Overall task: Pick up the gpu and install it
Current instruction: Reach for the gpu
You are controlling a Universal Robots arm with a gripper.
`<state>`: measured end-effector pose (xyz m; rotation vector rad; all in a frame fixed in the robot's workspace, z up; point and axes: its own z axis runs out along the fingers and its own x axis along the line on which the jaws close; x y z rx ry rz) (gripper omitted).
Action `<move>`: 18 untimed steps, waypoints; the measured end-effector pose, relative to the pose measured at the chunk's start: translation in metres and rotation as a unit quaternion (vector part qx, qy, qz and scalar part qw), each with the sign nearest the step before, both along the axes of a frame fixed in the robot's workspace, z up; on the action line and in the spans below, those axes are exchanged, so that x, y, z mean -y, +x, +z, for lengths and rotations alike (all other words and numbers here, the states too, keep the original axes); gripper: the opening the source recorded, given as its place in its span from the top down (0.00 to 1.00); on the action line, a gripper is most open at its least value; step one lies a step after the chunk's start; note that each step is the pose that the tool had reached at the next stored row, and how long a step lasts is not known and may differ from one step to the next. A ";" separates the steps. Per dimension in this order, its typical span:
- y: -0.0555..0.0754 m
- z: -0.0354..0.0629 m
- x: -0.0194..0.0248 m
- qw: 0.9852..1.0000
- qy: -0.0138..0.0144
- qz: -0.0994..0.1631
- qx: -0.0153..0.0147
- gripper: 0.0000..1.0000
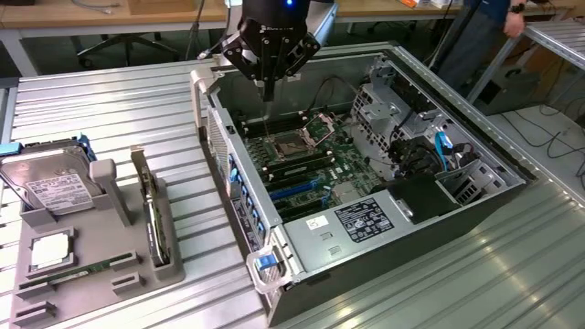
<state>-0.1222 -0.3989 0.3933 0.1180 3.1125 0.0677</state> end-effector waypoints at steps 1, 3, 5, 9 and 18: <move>-0.001 0.0000 0.0000 1.000 0.000 0.000 0.000 0.89; -0.004 0.0001 0.0000 1.000 0.000 0.000 0.000 0.89; -0.006 0.0000 0.0000 1.000 0.000 0.000 0.000 0.89; -0.013 0.0000 0.0000 1.000 0.000 0.000 0.000 0.89; -0.028 -0.0002 0.0000 1.000 0.000 0.000 0.000 0.89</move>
